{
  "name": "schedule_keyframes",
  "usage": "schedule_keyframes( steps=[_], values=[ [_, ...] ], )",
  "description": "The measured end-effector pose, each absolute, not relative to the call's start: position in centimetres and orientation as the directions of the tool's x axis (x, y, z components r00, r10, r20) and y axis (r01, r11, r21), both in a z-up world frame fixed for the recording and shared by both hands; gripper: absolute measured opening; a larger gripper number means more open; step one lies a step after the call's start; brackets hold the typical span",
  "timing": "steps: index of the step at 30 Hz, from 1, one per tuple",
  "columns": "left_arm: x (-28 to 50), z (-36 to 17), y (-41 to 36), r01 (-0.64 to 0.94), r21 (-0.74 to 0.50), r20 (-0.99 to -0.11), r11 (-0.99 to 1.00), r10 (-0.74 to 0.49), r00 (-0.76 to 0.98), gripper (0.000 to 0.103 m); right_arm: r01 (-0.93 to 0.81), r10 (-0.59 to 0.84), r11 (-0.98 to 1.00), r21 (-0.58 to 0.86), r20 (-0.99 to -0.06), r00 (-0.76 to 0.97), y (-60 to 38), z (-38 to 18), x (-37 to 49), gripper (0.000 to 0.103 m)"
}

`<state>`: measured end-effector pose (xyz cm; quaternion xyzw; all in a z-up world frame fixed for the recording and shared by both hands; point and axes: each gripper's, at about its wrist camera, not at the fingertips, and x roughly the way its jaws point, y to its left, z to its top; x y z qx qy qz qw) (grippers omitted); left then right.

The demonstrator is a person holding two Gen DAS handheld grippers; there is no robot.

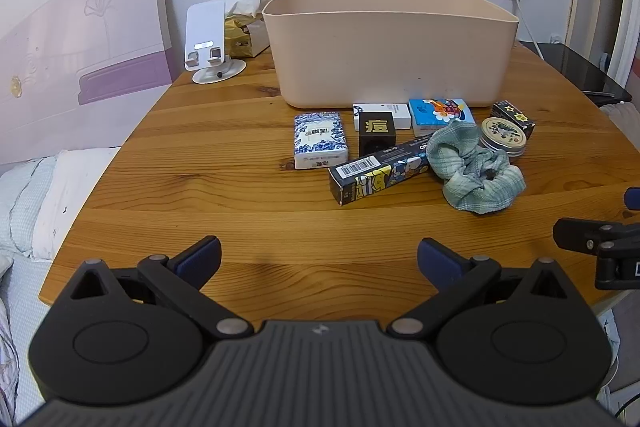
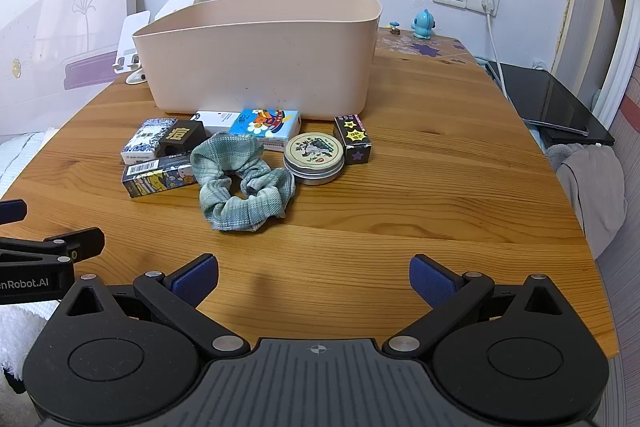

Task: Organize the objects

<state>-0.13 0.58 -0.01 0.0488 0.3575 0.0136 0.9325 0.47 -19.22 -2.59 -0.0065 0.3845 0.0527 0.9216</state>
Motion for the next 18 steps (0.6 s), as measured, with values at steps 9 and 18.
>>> schedule_keyframes(
  steps=[9, 18],
  values=[
    [-0.17, -0.02, 0.62, 0.011, 0.099, -0.665, 0.995, 0.058, 0.745, 0.103, -0.102, 0.087, 0.995, 0.021, -0.710, 0.699, -19.17, -2.50, 0.41, 0.103],
    [-0.22, 0.05, 0.90, 0.014, 0.092, -0.664, 0.996, 0.051, 0.746, 0.103, -0.103, 0.086, 0.994, 0.019, -0.712, 0.697, -19.06, -2.55, 0.40, 0.103]
  ],
)
